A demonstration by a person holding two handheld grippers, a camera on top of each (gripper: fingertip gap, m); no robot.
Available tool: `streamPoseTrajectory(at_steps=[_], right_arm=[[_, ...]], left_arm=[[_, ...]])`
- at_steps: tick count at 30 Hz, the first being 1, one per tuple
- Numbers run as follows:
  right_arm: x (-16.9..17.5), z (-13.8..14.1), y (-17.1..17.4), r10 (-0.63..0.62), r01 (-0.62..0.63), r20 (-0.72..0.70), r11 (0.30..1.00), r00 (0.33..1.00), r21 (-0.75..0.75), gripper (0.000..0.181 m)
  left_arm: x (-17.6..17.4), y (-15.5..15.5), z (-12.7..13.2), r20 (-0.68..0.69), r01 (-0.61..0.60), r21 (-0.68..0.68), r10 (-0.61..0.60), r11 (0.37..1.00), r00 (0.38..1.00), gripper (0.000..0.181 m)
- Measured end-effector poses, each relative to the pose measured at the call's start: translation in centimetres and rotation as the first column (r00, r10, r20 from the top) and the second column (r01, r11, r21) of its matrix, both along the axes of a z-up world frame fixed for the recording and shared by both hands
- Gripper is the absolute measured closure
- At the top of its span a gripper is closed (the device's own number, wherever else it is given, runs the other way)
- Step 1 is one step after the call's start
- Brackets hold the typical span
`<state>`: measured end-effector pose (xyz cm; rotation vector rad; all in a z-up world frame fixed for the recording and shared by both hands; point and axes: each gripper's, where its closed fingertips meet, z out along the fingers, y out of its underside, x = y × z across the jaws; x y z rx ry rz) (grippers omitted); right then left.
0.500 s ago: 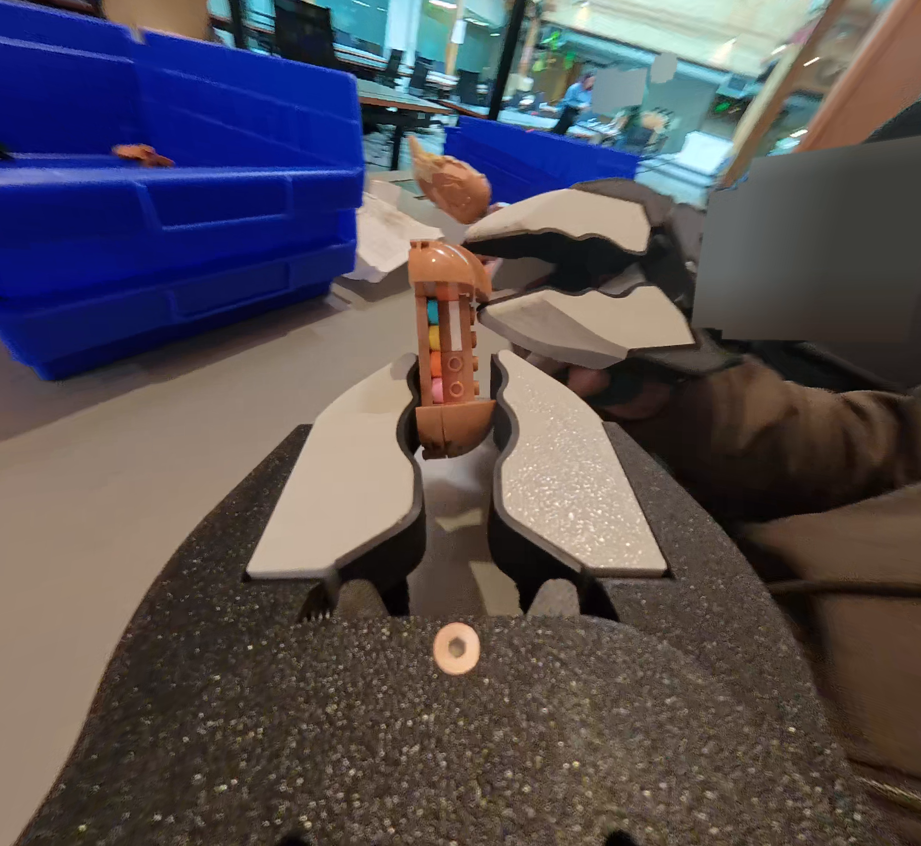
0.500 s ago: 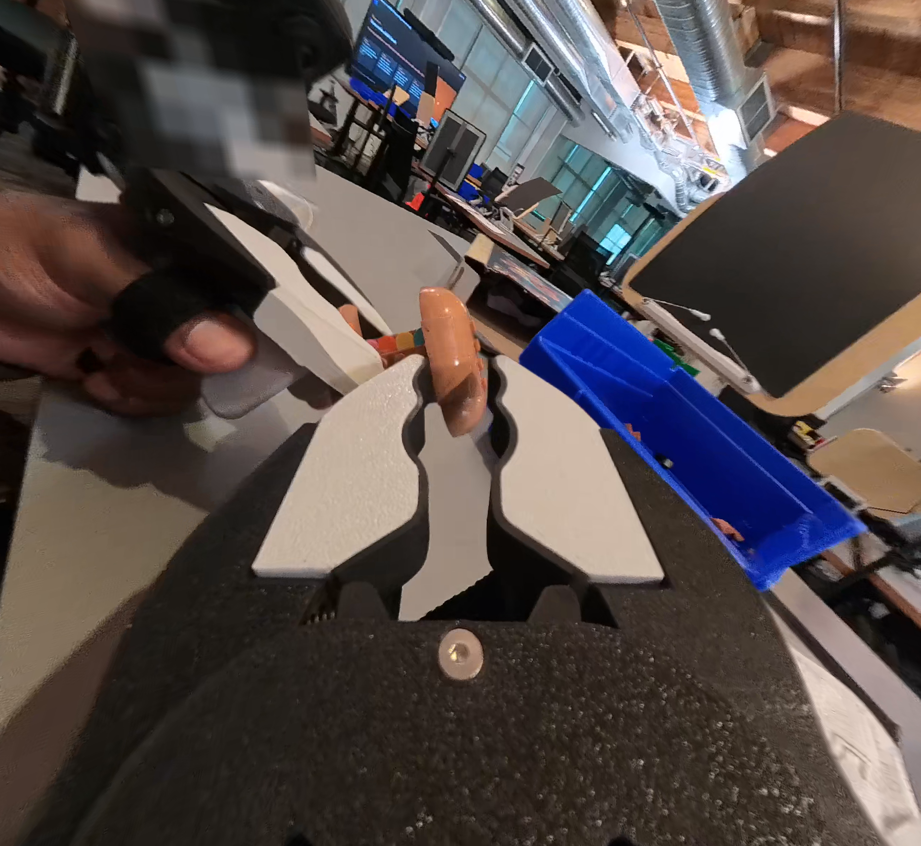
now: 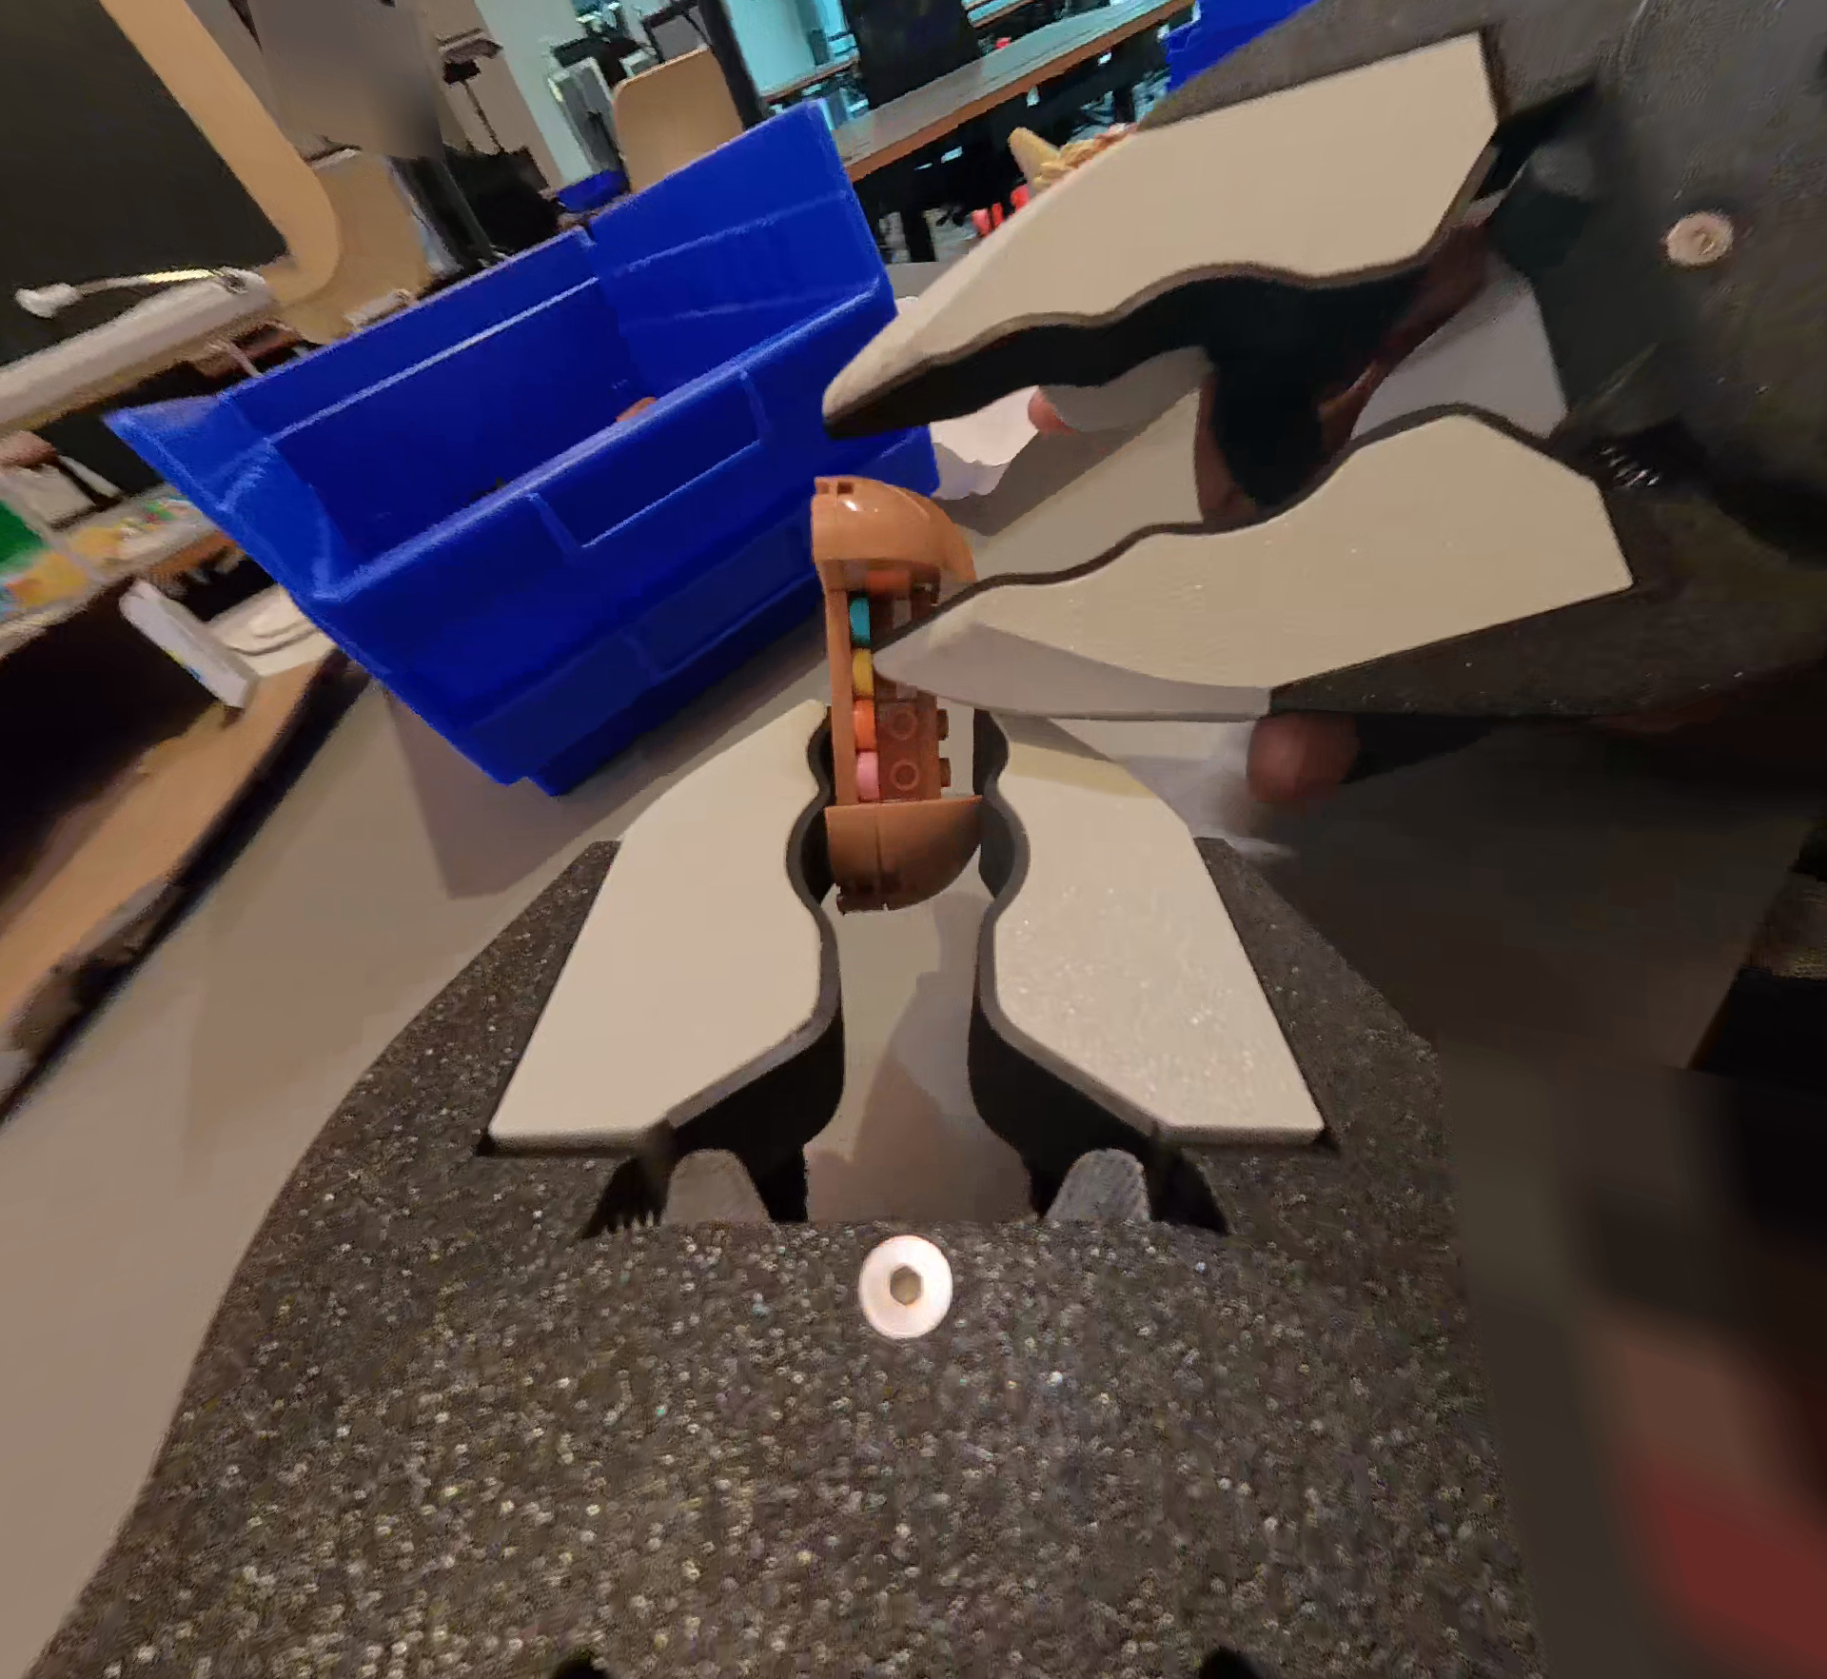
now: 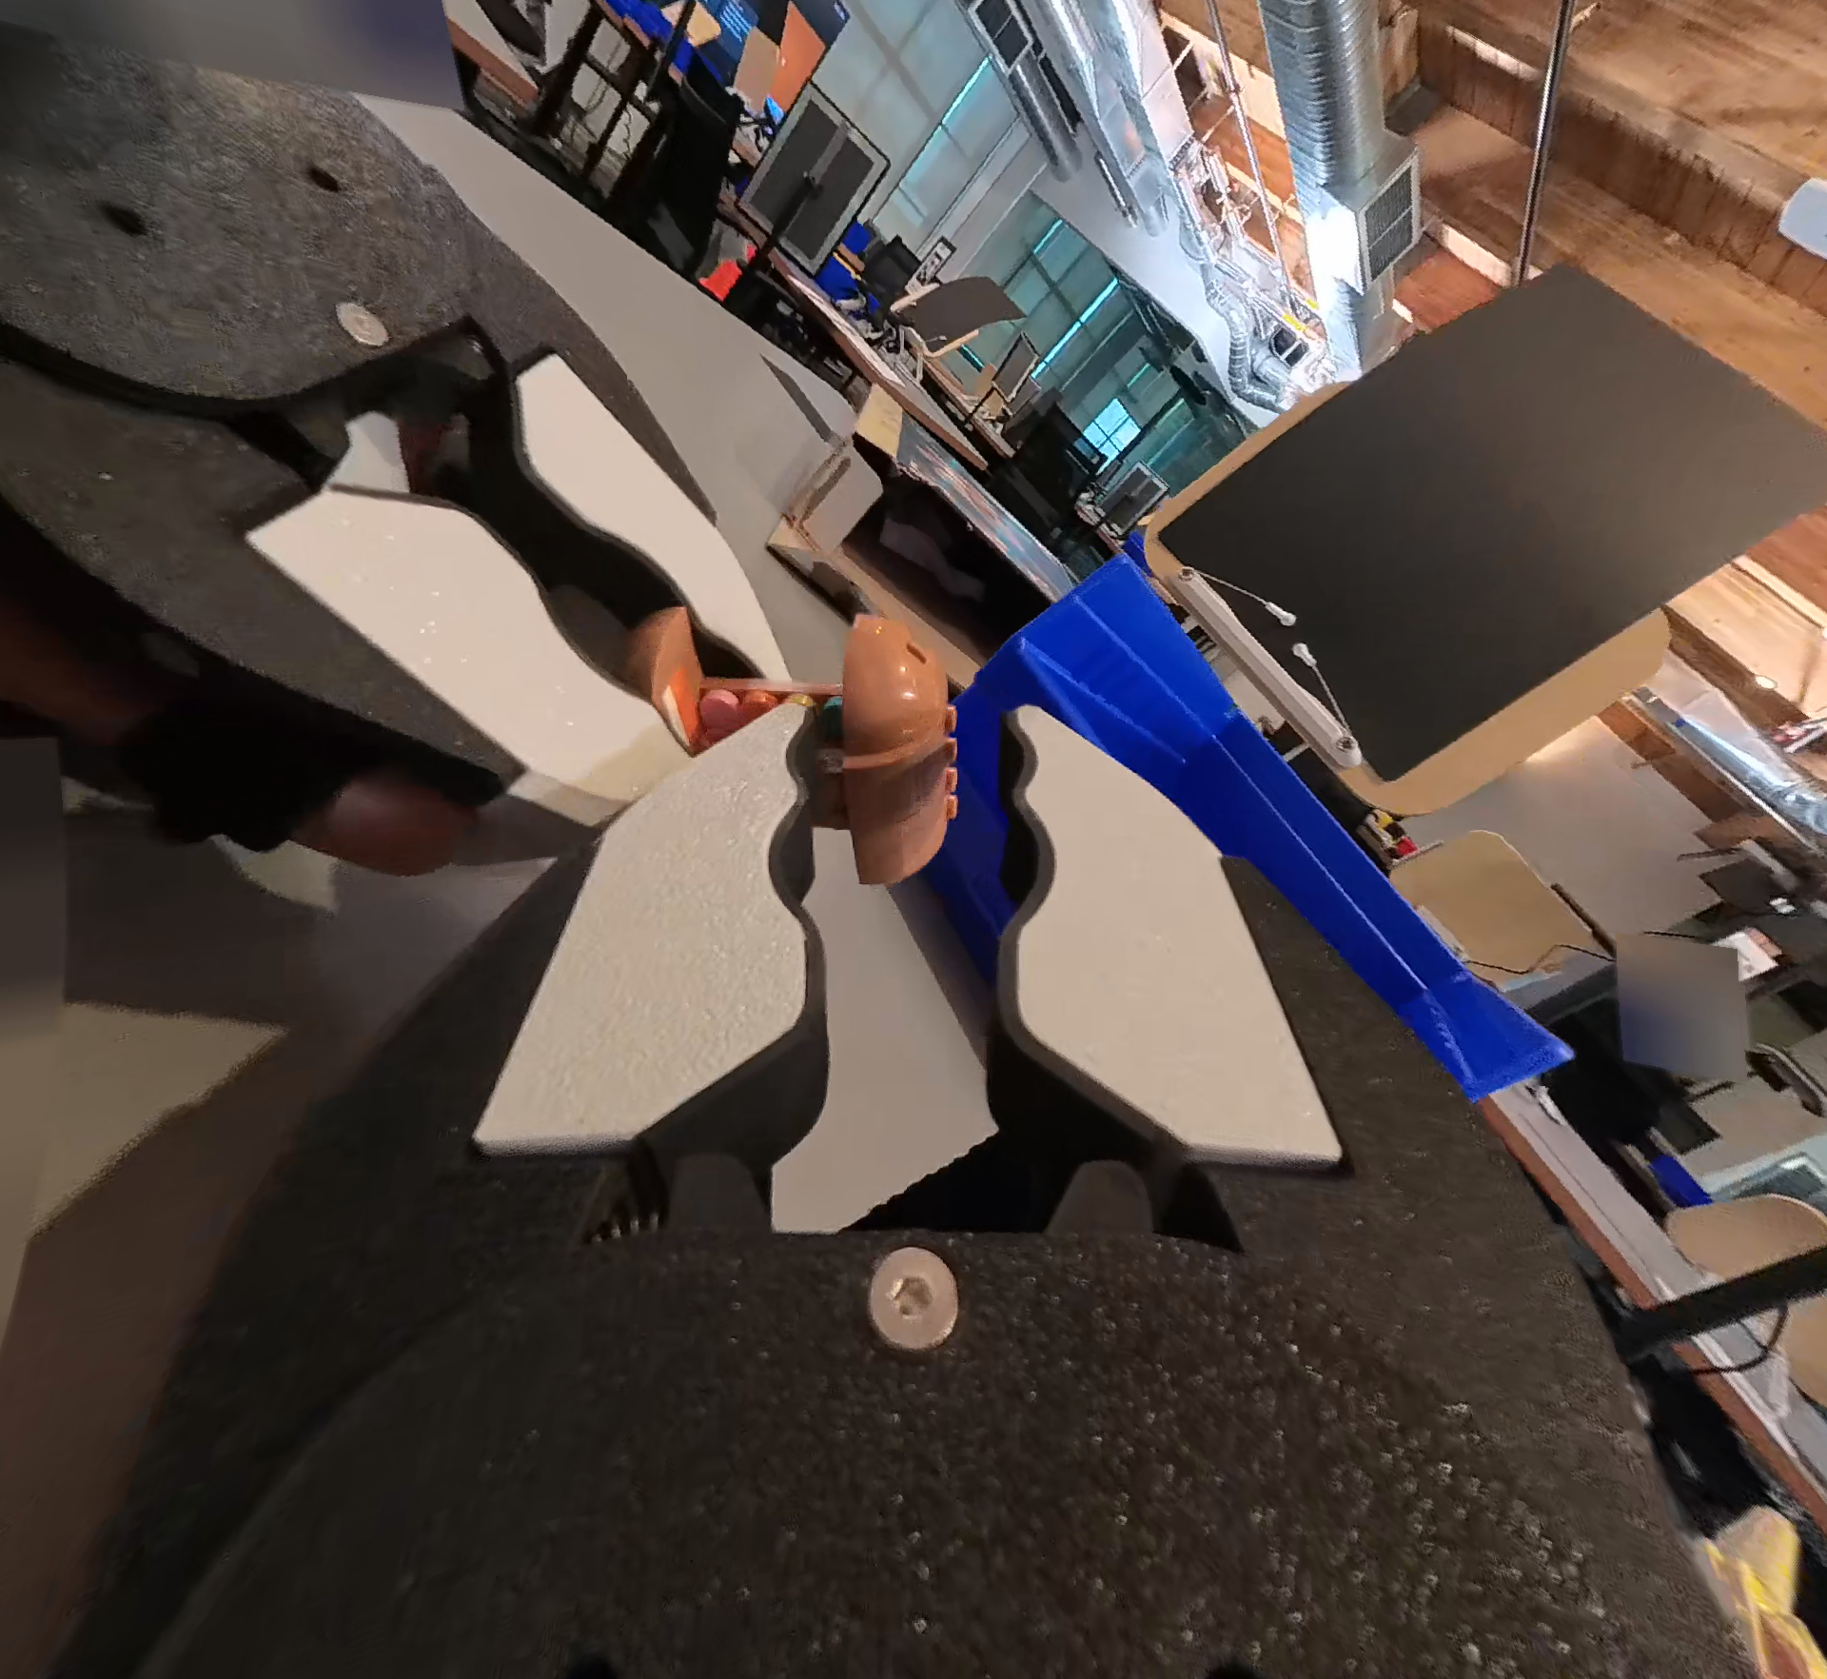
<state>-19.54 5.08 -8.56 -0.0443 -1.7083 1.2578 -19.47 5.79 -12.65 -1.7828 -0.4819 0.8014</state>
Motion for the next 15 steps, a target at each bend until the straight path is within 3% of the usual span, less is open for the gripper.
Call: streamPoseTrajectory(at_steps=[7,15], right_arm=[[0.4,-0.6,-0.5,0.018,-0.016,-0.026,0.997,1.0,0.075,0.156],[1.4,-1.9,0.1,0.117,-0.113,-0.005,0.973,0.993,0.203,0.156]], left_arm=[[0.0,-0.5,-0.3,-0.096,-0.036,-0.098,0.026,0.995,0.995,0.156],[1.2,0.2,-1.7,-0.068,0.119,-0.211,-0.136,0.97,0.988,0.154]])
